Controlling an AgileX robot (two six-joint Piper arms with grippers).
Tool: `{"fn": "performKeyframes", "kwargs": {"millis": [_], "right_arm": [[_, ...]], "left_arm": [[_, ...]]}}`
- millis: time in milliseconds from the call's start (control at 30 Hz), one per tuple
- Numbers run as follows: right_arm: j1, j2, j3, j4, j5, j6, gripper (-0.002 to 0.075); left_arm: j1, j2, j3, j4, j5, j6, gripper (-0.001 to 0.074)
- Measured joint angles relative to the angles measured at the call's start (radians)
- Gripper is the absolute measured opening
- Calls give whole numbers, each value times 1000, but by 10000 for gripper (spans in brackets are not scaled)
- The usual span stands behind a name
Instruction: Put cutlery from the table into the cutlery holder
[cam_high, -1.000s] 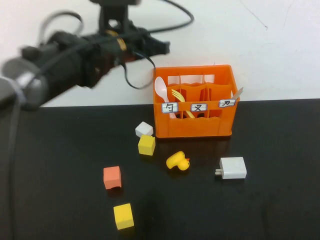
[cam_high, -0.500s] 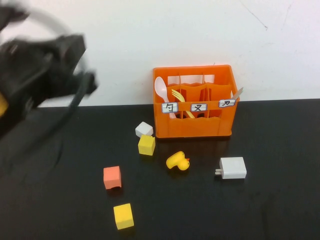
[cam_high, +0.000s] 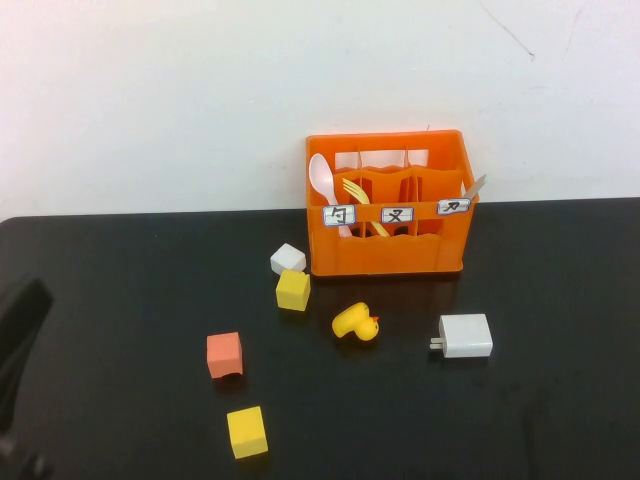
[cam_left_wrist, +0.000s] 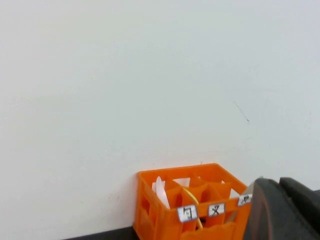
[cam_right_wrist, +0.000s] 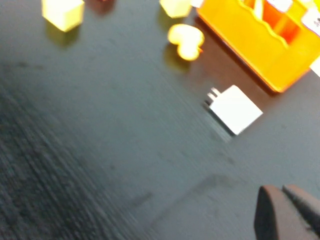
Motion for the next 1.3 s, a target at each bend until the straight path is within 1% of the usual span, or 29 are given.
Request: {"fn": "performKeyframes", "kwargs": {"millis": [167,267,433,600,767,1000,1300], "right_arm": [[0,-10,-2,158,72,-173,-2],[0,-56,-4,202,107,-209,-2],[0,-174,-6,216,158,-213,-2],[0,-262,-8,214,216,-197,-2],[0,-275,-10,211,237,-174,-2],[0,-275,-10,215,241,-171,-2],[0,-275,-10,215,241,-171,-2]], "left_arm": [[0,-125,88,0,30,31,0],[0,-178,108,0,94,35,0],[0,-210,116,-6,210,37,-1],[0,-214,116,-8,228,31,-1],[0,-214,116,-10,241,31,-1],[0,-214,116,-12,312,31,-1],[0,-214,116,-12,319,31,-1]]}}
